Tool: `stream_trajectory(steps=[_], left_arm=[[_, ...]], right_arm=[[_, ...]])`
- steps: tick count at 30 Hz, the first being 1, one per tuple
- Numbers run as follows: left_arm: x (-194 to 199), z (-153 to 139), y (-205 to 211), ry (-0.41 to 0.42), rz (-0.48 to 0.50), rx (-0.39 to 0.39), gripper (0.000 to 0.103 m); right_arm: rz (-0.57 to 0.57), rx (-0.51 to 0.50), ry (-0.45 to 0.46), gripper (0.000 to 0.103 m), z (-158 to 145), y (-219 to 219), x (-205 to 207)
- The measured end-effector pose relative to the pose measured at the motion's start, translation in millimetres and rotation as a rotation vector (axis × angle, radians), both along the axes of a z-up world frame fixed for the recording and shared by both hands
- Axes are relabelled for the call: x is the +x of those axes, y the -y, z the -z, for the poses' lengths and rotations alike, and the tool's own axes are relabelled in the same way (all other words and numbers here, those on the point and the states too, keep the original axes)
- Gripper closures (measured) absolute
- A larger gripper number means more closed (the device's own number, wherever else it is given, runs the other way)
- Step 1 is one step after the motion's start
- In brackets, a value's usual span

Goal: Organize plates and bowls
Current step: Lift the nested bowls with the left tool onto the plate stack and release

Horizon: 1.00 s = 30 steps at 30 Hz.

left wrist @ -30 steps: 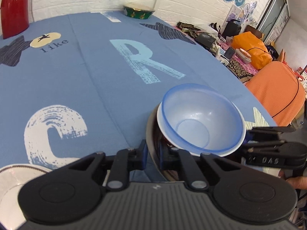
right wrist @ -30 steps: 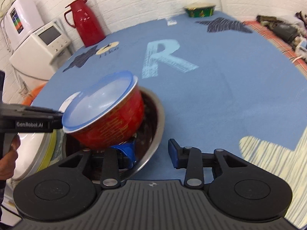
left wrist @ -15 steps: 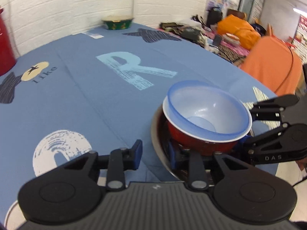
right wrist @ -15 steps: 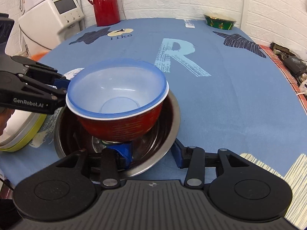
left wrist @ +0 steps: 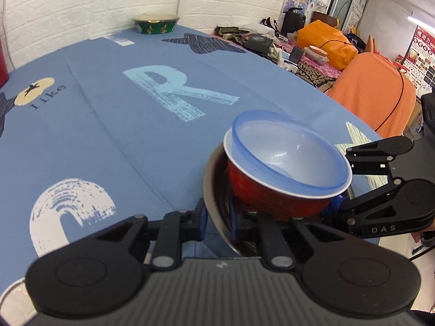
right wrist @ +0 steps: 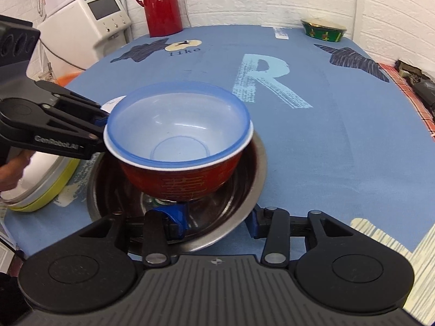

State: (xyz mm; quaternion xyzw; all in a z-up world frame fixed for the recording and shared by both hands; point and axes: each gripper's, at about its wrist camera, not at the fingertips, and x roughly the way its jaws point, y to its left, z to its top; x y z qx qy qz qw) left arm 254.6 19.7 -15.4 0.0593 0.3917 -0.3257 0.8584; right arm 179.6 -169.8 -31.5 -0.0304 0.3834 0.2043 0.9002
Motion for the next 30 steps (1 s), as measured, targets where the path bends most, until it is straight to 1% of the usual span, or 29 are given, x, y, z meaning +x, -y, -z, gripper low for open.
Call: stream_trajectory(steps=[2, 7, 12, 17, 20, 25, 30], left_arm=[[-3.2, -0.2, 2.4, 0.016, -0.003, 0.015, 0.092], [-2.0, -0.7, 0.9, 0.008, -0.015, 0.008, 0.092], [-5.5, -1.6, 1.9, 0.034, -0.024, 0.010, 0.094], [-9.5, -4.8, 2.1, 0.043, -0.042, 0.026, 0.096], [-11.2, -11.8, -1.8, 0.053, -0.056, 0.019, 0.096], [-18.4, -32.3, -16.2, 0.075, -0.089, 0.007, 0.097], [-40.2, -55.5, -51.2, 0.101, -0.157, 0.027, 0.096]], right_arm=[[0.004, -0.009, 0.013, 0.076, 0.5, -2.9, -2.1], [0.020, 0.037, 0.014, 0.076, 1.2, 2.5, -2.9], [0.020, 0.008, 0.056, 0.076, 2.9, -2.4, -7.6], [0.025, 0.019, 0.066, 0.076, 2.1, -3.6, -7.8], [0.018, 0.012, 0.086, 0.076, -5.5, -7.3, -8.5], [-0.007, 0.002, 0.109, 0.076, -25.1, -20.9, -8.9], [-0.093, -0.008, 0.143, 0.075, -51.1, -55.8, -15.2]])
